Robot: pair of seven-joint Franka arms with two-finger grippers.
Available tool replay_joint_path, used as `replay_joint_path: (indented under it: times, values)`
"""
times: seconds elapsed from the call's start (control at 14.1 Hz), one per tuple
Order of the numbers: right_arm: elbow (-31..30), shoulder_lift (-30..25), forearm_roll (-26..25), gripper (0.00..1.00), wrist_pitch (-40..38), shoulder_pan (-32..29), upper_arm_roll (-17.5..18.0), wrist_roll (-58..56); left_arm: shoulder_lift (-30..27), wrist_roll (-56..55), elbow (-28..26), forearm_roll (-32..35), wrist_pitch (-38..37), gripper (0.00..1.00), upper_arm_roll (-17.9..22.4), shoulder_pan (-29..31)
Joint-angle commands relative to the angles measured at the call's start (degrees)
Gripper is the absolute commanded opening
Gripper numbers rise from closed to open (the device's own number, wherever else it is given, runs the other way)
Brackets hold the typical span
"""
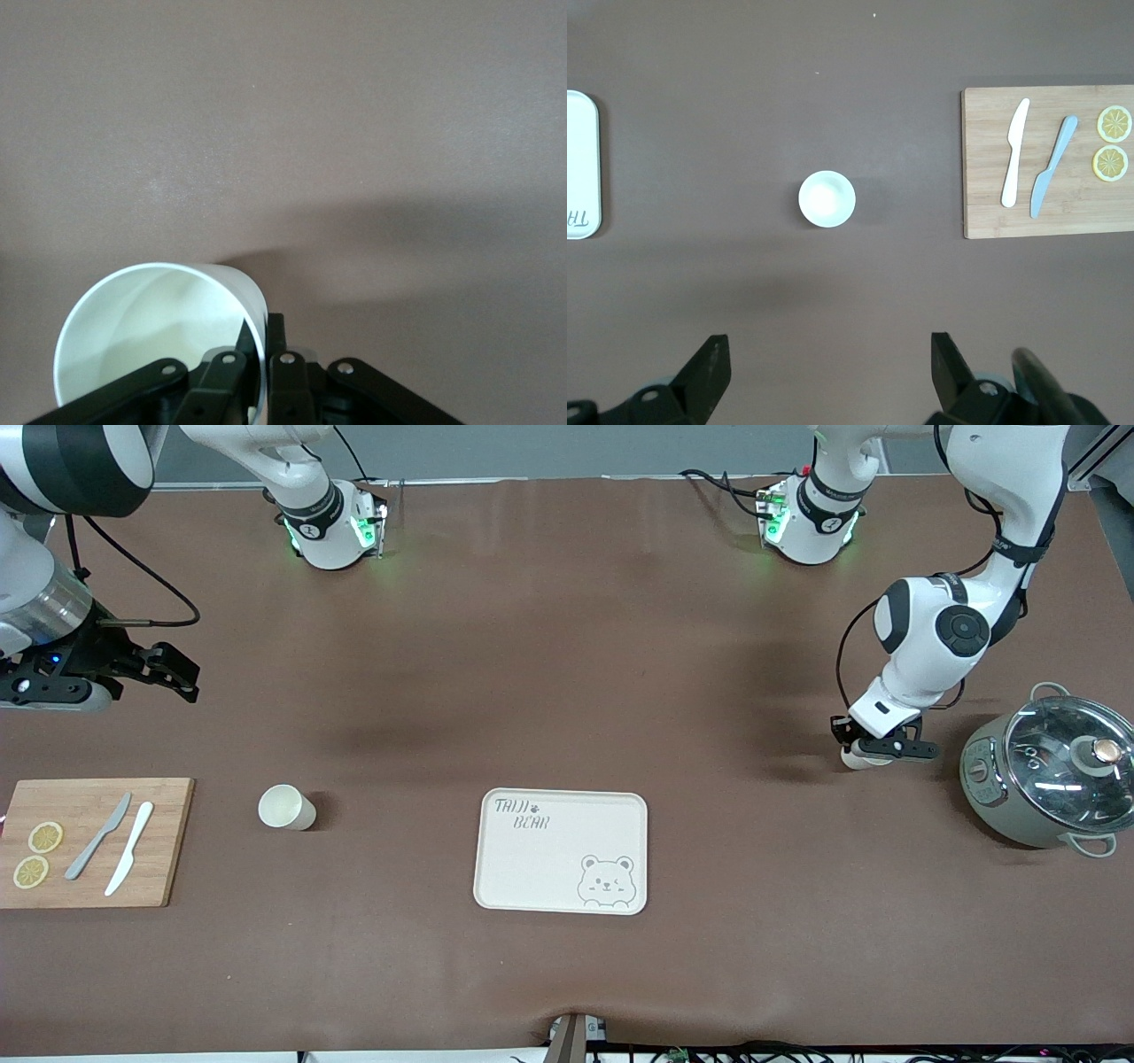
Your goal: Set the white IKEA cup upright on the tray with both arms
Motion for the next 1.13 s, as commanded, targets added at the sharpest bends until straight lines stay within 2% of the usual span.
replay_joint_path:
  times: [0.0,0.21,0.57,0.64,0.85,1.06]
  values:
    - [-0.8,-0.4,-1.0,1.00,0.3,0.7,0.4,1.4,-0.7,-1.1,0.6,0.9,0.1,0.00,-0.4,0.3]
    - [-0.8,-0.2,-1.1,1.00,-0.7,0.3,0.3,1.4,-2.0,-1.9,3.6,0.8,-2.7,0.00,-0.7,-0.2]
    - [-1.0,-0.1,-0.2,1.00,-0.4,0.1,0.3,1.6,-3.8,-7.4,12.0,0.8,-14.6,0.00,-5.6,-0.2]
    - [-0.9,-0.1,0.7,1.00,-0.3,0.1,0.3,1.7,-3.9,-8.7,14.2,0.8,-17.4,0.00,-6.7,-0.2]
    - [-0.8,-0.2,7.7,1.00,0.3,-2.9,0.0,1.6,-3.5,-12.7,20.9,1.3,-25.5,0.00,-9.7,-0.4]
    - [-0.8,-0.2,7.9,1.00,0.3,-3.3,-0.1,1.2,-1.9,-17.9,26.5,2.2,-29.6,0.00,-11.2,-2.6]
